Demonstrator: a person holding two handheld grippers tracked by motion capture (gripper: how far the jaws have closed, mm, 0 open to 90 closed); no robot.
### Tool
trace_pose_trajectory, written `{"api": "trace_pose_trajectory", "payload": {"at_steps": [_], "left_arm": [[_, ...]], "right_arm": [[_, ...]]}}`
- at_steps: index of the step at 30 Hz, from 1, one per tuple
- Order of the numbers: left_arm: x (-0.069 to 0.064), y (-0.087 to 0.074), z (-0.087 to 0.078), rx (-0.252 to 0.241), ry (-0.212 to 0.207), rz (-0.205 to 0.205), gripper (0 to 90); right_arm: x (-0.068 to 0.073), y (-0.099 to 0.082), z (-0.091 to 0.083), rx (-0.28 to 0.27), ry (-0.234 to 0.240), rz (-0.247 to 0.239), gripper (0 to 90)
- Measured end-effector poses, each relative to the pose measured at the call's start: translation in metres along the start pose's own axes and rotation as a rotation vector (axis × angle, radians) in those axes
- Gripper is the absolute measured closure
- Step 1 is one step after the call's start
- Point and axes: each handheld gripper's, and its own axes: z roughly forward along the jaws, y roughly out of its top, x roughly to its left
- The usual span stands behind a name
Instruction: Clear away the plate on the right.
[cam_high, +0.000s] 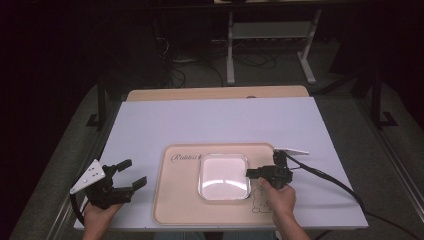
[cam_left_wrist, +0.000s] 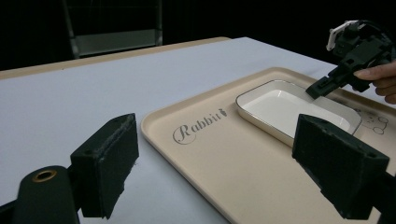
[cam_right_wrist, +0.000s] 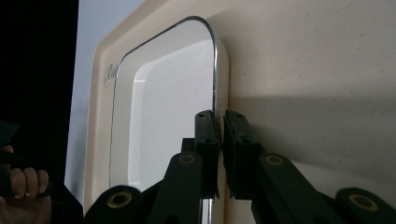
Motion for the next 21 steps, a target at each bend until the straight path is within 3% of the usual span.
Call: {"api": "trace_pose_trajectory", "payload": {"at_steps": [21], "left_arm": [[-0.0006, 0.0000, 0.0006, 0.003, -0.003, 0.003, 14.4]], "right_arm": [[-0.0059, -0.0074, -0.0052, -0.031, 0.002, 0.009, 83.5]]}}
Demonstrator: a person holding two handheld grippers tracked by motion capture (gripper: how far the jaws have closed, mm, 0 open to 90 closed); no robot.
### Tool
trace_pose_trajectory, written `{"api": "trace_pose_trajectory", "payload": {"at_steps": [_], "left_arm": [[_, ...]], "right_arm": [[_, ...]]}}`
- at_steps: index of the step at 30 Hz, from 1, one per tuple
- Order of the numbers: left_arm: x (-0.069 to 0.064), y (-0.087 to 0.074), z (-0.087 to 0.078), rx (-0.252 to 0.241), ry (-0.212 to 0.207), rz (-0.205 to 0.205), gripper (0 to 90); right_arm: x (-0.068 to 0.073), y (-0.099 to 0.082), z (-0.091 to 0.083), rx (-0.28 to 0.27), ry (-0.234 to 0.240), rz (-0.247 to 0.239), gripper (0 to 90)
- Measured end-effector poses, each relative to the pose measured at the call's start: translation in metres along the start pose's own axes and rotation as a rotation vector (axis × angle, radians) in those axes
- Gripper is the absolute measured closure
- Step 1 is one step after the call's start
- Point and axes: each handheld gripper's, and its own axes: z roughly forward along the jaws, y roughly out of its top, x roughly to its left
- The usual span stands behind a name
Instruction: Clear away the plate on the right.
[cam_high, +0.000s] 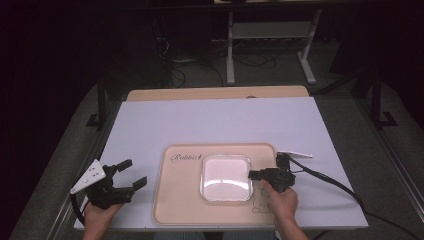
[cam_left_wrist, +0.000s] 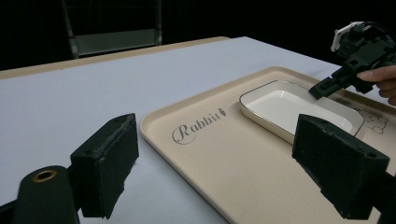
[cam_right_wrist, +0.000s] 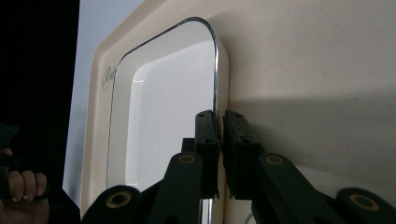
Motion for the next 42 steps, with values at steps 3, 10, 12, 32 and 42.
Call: {"api": "trace_pose_trajectory", "payload": {"at_steps": [3, 10, 12, 32, 42], "left_arm": [[0.000, 0.000, 0.000, 0.001, 0.000, 0.001, 14.4], [0.000, 0.000, 0.000, 0.002, -0.001, 0.002, 14.4], [0.000, -0.001, 0.001, 0.004, -0.001, 0.000, 14.4], [0.000, -0.002, 0.003, 0.018, 0.000, 0.008, 14.3], [0.000, -0.002, 0.004, 0.022, 0.001, 0.010, 14.3]], "right_arm": [[0.000, -0.001, 0.000, 0.001, 0.001, -0.011, 83.0], [0.002, 0.001, -0.008, -0.035, 0.017, -0.066, 70.8], [0.002, 0.001, -0.009, -0.042, 0.009, -0.084, 68.3], [0.009, 0.017, -0.054, -0.303, 0.017, -0.439, 39.8], [0.004, 0.015, -0.075, -0.391, -0.030, -0.685, 33.2]]}}
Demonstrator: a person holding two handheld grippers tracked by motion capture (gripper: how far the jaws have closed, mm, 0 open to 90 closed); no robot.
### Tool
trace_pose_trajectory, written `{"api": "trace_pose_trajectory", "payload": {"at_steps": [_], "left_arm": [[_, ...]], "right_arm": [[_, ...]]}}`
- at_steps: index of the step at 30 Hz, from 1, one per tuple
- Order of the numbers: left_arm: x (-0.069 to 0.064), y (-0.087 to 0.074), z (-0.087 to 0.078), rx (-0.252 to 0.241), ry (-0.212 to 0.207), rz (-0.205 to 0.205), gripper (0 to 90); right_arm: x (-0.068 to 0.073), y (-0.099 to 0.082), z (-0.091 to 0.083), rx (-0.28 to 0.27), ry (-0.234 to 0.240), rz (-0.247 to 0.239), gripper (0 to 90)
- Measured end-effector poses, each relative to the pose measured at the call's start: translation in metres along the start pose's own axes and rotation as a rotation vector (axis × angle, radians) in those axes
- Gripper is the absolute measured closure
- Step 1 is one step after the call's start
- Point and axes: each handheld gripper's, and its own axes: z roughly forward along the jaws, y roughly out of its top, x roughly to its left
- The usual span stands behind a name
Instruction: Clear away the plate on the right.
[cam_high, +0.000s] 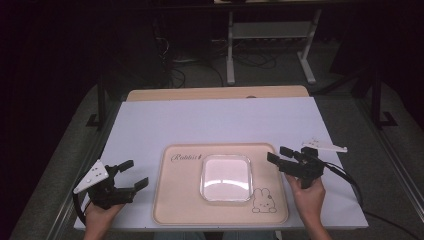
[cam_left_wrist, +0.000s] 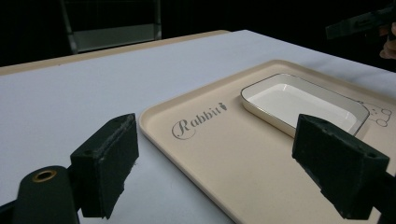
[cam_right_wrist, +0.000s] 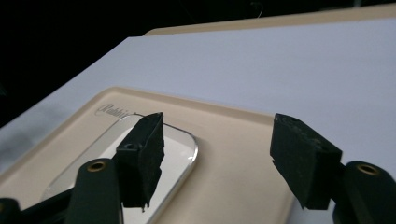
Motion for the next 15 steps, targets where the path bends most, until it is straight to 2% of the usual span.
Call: {"api": "trace_pose_trajectory", "payload": {"at_steps": [4, 7, 15], "left_arm": [[0.000, 0.000, 0.001, 0.008, -0.002, 0.003, 14.3], [0.000, 0.000, 0.001, 0.006, 0.000, 0.007, 14.3], [-0.001, 0.000, 0.003, 0.012, -0.003, 0.012, 14.3]], "right_arm": [[-0.002, 0.000, -0.010, -0.014, -0.028, -0.128, 30.9], [-0.004, 0.000, -0.017, -0.010, -0.043, -0.194, 27.8], [-0.012, -0.013, -0.037, -0.027, -0.086, -0.270, 24.9]]}}
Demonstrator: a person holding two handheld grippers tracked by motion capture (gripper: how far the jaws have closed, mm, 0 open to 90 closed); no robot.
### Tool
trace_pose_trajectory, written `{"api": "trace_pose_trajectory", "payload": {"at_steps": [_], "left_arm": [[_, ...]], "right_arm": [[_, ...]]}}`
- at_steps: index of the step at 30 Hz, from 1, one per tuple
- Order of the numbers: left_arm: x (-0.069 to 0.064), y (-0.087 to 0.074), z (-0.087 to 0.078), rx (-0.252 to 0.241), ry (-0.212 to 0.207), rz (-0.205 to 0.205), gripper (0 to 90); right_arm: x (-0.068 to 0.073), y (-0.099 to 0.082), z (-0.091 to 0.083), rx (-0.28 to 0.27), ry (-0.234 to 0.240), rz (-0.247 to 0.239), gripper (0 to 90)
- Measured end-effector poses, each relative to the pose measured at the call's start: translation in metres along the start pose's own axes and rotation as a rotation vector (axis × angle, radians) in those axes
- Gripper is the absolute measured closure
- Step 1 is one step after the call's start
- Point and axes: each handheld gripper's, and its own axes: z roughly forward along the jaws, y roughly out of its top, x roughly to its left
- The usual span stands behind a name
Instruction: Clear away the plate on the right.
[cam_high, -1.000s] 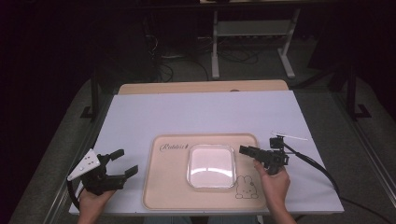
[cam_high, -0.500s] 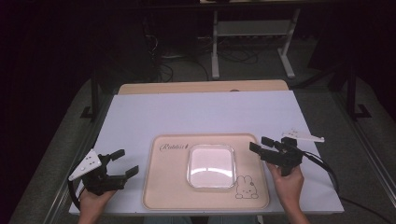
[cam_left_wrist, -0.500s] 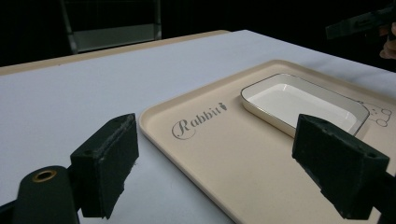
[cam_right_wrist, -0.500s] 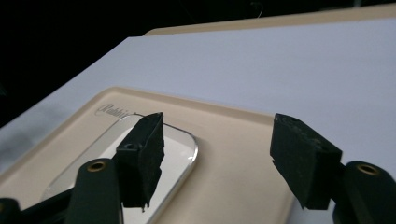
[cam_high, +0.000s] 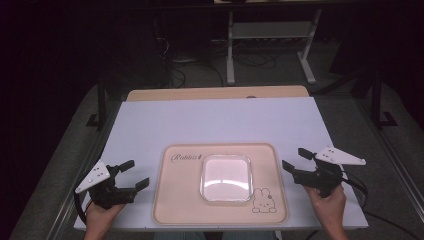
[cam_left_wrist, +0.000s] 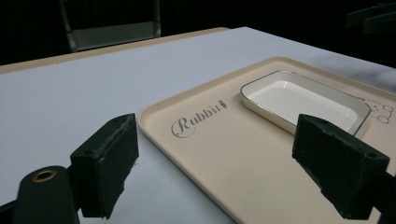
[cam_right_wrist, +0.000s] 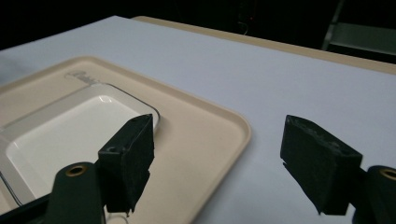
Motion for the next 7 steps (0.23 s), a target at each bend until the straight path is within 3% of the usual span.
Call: {"api": "trace_pose_trajectory", "payload": {"at_steps": [3, 7], "left_arm": [[-0.0007, 0.0003, 0.0015, 0.004, -0.003, 0.002, 14.3], [-0.0017, 0.0007, 0.0029, 0.010, -0.004, 0.010, 14.3]], "right_arm": [[-0.0030, -0.0082, -0.0021, 0.018, -0.008, -0.007, 24.6], [-0.0088, -0.0095, -0.0062, -0.007, 0.003, 0.035, 24.1]]}}
